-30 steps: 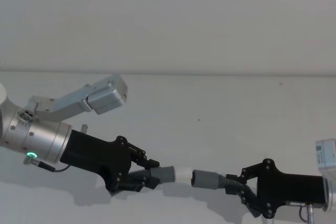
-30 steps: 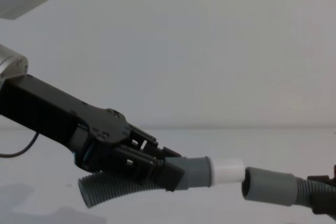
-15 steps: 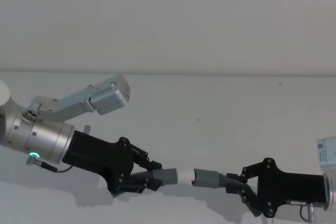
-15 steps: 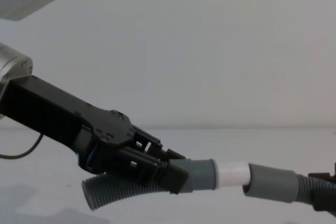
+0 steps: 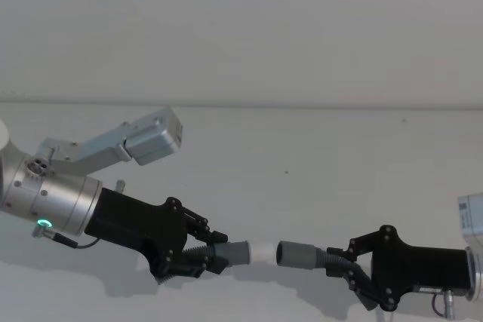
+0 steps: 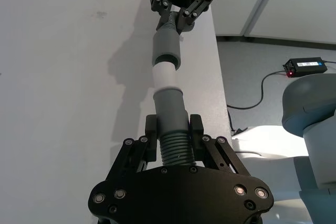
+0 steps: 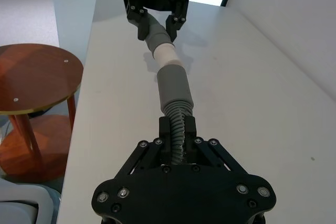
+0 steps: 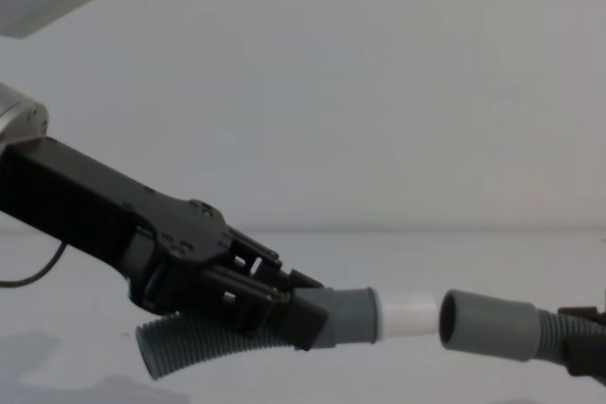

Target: Use both hands to pick up one end of the pipe from the table, align the ends, and insert them.

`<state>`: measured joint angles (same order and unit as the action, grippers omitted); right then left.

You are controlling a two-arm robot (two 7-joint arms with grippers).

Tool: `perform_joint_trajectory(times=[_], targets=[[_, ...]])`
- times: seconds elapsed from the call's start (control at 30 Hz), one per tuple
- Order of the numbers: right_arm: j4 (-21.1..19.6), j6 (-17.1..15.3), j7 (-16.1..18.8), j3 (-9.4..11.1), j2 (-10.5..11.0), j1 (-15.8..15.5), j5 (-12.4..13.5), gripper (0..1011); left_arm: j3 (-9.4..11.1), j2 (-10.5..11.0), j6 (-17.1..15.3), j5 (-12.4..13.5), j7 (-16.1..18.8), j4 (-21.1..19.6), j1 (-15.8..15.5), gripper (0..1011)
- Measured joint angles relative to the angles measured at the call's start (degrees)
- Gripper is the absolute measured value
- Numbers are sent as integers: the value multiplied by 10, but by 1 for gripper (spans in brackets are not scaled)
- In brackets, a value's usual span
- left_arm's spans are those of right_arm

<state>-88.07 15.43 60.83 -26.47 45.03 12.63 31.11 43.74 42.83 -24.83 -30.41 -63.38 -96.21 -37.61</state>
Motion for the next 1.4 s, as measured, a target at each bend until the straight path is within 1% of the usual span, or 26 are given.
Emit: perform_joint_trajectory(times=[0.27, 0.8, 1.07, 1.4], targets=[[-1, 2, 4, -5, 3, 2, 1, 129, 2, 1, 4, -2, 2, 1, -3, 351], [-4, 2, 5, -16, 6, 7, 1, 129, 15, -2, 12, -6, -8, 10, -13, 351], [-4, 0, 4, -20, 7, 11, 5, 129, 18, 3, 12, -11, -7, 8, -11, 351], [-1, -3, 7, -25, 9, 16, 13, 129, 19, 11, 11, -17, 3, 1, -6, 351]])
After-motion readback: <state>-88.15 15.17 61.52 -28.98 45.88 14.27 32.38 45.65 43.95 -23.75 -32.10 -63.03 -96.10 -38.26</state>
